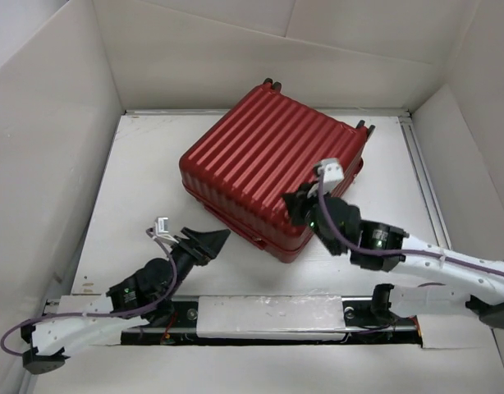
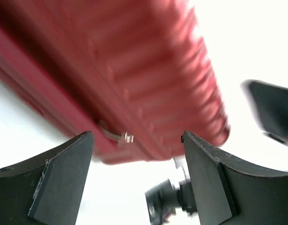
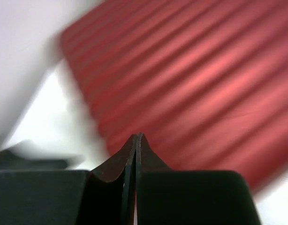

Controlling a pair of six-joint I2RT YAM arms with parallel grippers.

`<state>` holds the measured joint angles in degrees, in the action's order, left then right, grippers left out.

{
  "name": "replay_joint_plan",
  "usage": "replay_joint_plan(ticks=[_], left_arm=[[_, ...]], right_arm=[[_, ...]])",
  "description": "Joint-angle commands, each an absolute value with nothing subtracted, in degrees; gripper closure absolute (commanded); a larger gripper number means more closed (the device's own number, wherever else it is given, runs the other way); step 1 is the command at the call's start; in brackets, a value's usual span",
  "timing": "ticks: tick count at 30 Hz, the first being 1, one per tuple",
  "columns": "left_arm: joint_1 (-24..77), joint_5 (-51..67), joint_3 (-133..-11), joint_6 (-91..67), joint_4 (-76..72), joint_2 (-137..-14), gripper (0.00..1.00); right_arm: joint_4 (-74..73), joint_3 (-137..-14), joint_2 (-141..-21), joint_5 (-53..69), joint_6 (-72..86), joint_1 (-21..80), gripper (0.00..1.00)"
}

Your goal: Pack the luggage

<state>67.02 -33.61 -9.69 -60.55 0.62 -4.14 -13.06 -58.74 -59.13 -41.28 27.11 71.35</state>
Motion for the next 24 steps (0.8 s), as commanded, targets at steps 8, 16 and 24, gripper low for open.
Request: replay_joint_plan(ticks=[8, 16, 24], left_arm=[[61.2, -35.1, -58.1, -33.3, 3.3, -53.0, 0.25], [22.1, 3.9, -83.9, -35.6, 7.6, -72.4, 0.32], [-8.4, 25.2, -63.2, -44.6, -6.9, -74.6, 0.36]], right_arm=[[-22.9, -50.1, -43.8, -30.4, 30.7, 32.7, 1.00], [-20.7, -39.9, -42.0, -18.7, 28.9, 19.1, 1.00], [-6.8, -31.9, -47.7, -6.7, 27.1, 13.9, 1.00]])
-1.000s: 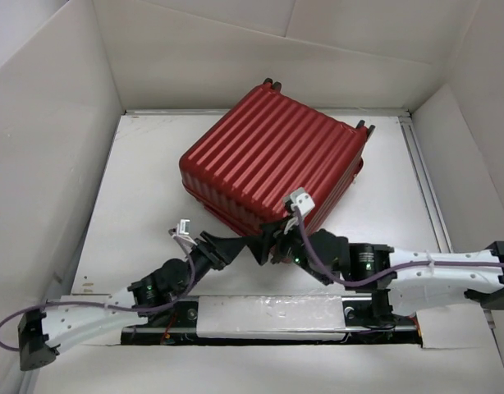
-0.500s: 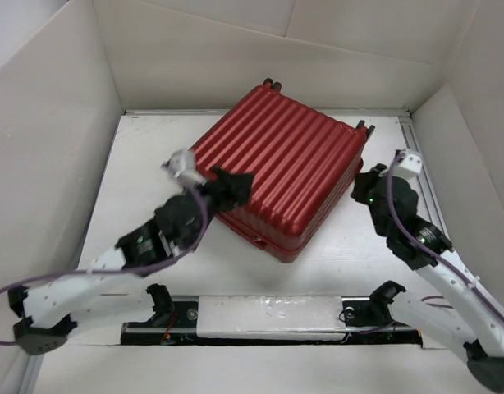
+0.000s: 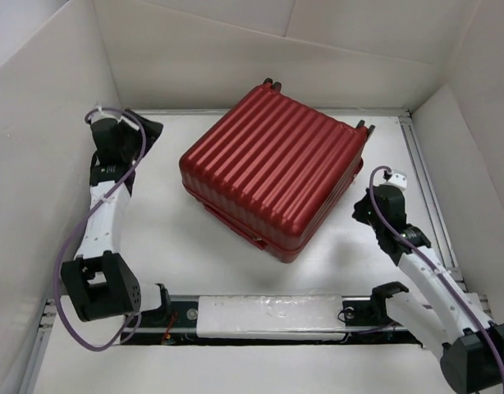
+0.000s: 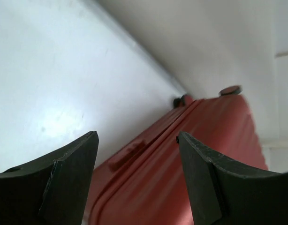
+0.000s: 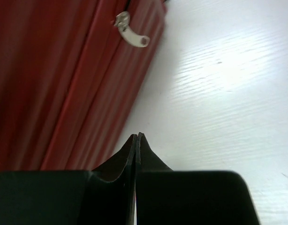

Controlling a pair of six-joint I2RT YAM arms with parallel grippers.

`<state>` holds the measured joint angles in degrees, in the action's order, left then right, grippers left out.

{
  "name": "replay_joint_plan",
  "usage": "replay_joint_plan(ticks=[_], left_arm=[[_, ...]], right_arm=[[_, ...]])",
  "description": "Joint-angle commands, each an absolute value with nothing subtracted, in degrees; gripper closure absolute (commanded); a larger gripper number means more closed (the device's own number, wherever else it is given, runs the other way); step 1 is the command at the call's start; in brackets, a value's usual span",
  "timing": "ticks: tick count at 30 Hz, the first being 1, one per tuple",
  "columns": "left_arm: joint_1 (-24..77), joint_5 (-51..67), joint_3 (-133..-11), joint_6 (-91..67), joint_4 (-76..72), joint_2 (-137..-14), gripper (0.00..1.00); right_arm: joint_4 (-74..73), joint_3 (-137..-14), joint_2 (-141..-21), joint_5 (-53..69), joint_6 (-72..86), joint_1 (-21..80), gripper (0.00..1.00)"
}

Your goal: Pack the luggage

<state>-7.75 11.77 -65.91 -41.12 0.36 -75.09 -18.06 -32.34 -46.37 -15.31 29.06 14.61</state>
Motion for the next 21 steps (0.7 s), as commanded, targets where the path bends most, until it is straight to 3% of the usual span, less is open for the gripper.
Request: replay_joint_plan(ticks=[1, 5, 15, 21], left_arm=[[-8.4, 25.2, -62.7, -44.0, -6.9, -75.8, 0.36], [-8.4, 28.1, -57.8, -46.7, -12.7, -79.1, 0.36], [-6.0, 27.7, -56.9, -47.7, -16.3, -85.7, 0.32], [-2.9, 34.0, -49.0, -54.7, -27.7, -87.4, 0.43]], right_arm=[[-4.6, -31.9, -50.6, -4.0, 26.5, 13.9, 1.00], [1.6, -37.0, -62.8, 6.0, 23.6, 15.1, 1.00], [3.0, -61.5, -90.7, 11.9, 18.6, 20.0, 1.00], [4.7, -71.0, -99.4, 13.9, 18.6, 20.6, 1.00]])
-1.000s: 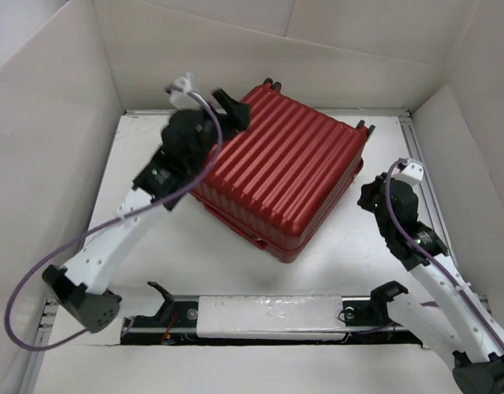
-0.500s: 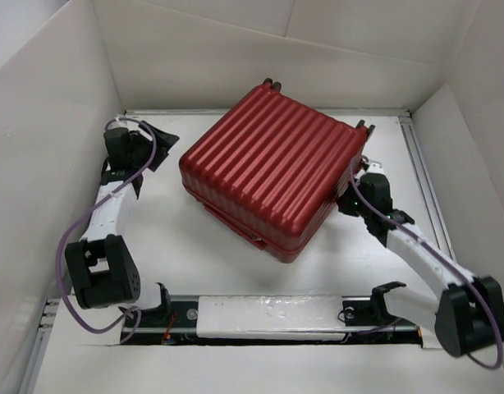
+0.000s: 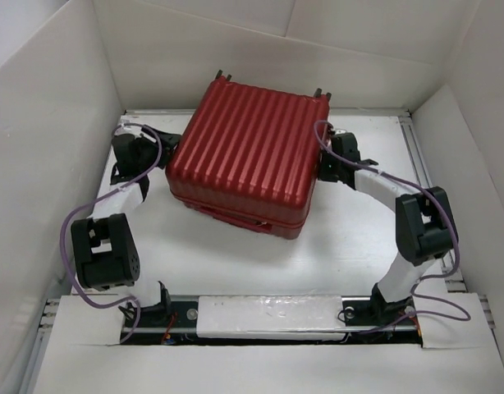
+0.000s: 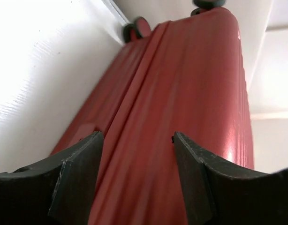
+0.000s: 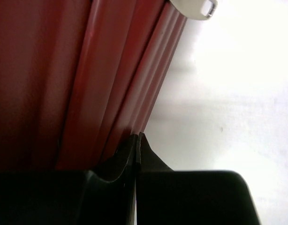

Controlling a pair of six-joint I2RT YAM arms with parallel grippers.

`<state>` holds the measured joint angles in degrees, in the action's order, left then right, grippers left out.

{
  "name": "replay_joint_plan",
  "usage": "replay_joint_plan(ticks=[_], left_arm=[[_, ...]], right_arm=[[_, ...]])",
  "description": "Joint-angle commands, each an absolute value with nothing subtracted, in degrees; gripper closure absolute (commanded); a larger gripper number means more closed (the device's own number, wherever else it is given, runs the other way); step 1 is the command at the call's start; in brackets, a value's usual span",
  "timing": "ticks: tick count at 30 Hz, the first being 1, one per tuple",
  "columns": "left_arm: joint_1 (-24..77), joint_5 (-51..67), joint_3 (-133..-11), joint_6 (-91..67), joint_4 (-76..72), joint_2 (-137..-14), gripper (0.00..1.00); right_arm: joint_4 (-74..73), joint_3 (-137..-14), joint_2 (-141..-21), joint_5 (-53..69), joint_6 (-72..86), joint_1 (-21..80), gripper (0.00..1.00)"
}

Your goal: Pack the luggage

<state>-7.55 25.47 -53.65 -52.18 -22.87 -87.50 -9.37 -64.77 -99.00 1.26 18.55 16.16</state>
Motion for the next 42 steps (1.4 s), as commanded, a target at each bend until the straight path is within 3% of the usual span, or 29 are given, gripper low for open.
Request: replay_joint_plan(ticks=[1, 8, 13, 17, 20, 23, 24, 28, 34, 36, 38, 40, 42], left_arm=[[0.3, 34.0, -45.0, -55.4, -31.0, -85.4, 0.43], [17.7, 25.8, -24.7, -60.5, -43.1, -75.5, 0.45], [30.4, 16.7, -13.5, -67.5, -51.8, -67.7, 0.46], [44.5, 7.1, -11.4, -69.1, -45.5, -56.8, 0.46], [46.8, -1.1, -10.4, -69.1, -34.1, -48.2, 0.46], [46.8, -10.0, -11.0, -67.2, -18.7, -34.1, 0.42], [46.8, -12.3, -12.0, -65.4, -14.2, -28.0, 0.42], [46.3, -18.5, -14.8, -61.9, -1.0, -17.8, 0.39], [46.3, -17.3, -14.9, -58.6, -0.2, -22.1, 0.55], [46.3, -16.4, -15.5, -58.6, -0.8, -26.8, 0.60], [45.8, -16.4, -15.5, -59.3, -0.3, -27.6, 0.65], [45.8, -17.2, -14.7, -59.9, -0.3, -25.3, 0.65], [45.3, -18.0, -13.8, -61.3, 1.2, -20.5, 0.65]], right_arm=[[4.7, -73.5, -101.6, 15.4, 18.6, 21.1, 1.00], [4.1, -79.5, -105.7, 19.9, 14.2, 22.9, 1.00], [-1.0, -83.9, -104.5, 29.6, 9.7, 17.5, 1.00], [-13.9, -94.5, -110.0, 38.3, 5.8, 14.1, 0.90], [-27.0, -101.3, -113.4, 32.7, 0.1, 14.1, 0.90], [-24.7, -98.8, -107.9, 25.6, 1.4, 14.7, 0.83], [-22.8, -95.1, -105.7, 24.1, 2.5, 14.2, 0.72], [-14.1, -87.9, -94.1, 22.3, 8.3, 10.9, 0.52], [-12.6, -76.3, -75.4, 16.5, 9.5, 10.6, 0.41], [-10.1, -69.7, -65.5, 14.2, 9.5, 11.7, 0.43], [-9.6, -58.5, -58.3, 12.9, 10.8, 13.3, 0.52], [-7.2, -50.3, -46.9, 12.9, 14.7, 15.4, 0.74], [-4.3, -38.2, -39.1, 12.1, 17.8, 17.2, 0.89]])
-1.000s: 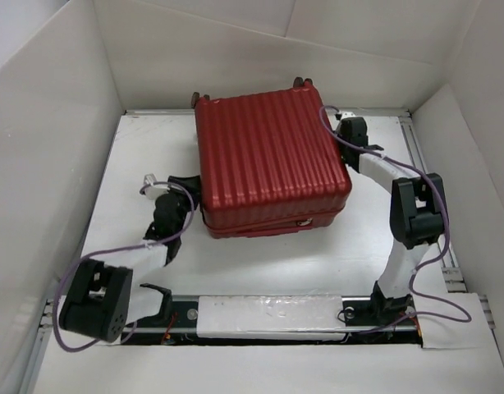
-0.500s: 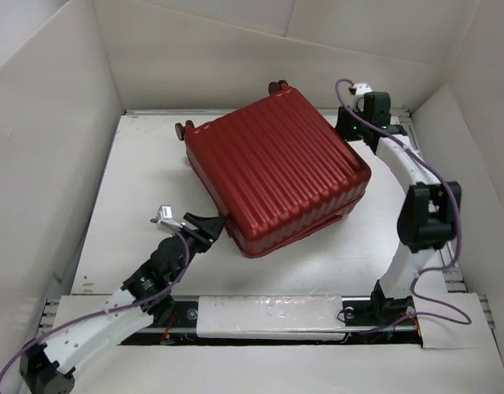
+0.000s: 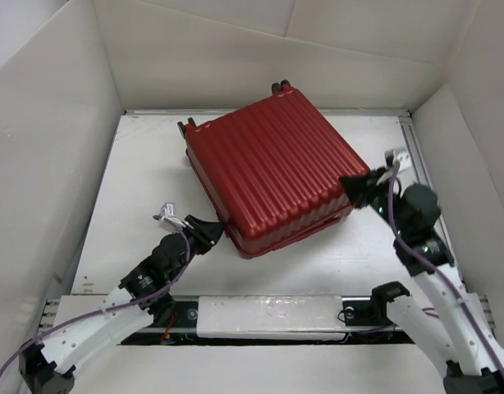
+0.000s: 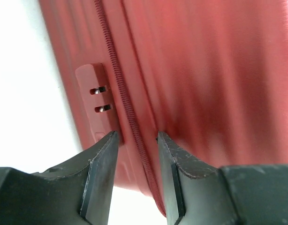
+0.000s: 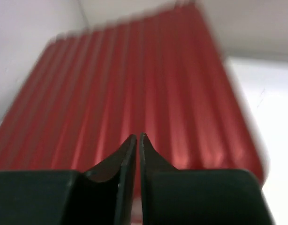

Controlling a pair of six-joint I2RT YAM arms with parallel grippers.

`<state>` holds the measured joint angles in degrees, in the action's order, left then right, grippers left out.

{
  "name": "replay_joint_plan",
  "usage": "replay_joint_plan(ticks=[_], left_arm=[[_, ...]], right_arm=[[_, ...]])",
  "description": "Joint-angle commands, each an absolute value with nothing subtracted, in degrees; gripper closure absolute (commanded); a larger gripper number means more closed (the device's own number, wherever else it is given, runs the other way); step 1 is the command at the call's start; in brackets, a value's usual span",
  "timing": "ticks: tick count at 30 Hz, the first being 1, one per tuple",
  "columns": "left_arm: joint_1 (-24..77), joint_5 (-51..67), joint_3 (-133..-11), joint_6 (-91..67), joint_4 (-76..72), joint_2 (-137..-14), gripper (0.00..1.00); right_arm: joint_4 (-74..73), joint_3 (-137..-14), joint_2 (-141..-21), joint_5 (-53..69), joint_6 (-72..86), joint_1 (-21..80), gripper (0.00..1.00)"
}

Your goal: Pack the luggage

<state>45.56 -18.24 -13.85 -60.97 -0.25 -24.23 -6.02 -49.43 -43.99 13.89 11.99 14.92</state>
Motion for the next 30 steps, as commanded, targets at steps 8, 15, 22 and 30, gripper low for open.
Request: replay_joint_plan(ticks=[8, 15, 22, 30], left_arm=[[44.7, -19.4, -9.9, -63.7, 3.9, -16.9, 0.60], [44.2, -17.4, -6.5, -64.9, -3.9, -24.2, 0.60], [44.2, -19.4, -7.0, -64.9, -5.6, -26.2, 0.60], [38.7, -11.1, -6.5, -62.4, -17.6, -35.8, 0.63]], right_arm=[[-3.3, -18.2, -10.8, 1.4, 28.8, 23.3, 0.97], [2.0, -15.4, -23.5, -2.5, 28.6, 23.8, 0.93], [6.8, -11.5, -22.0, -1.9, 29.7, 23.3, 0.70], [8.9, -8.1, -21.1, -1.3, 29.7, 21.6, 0.65]])
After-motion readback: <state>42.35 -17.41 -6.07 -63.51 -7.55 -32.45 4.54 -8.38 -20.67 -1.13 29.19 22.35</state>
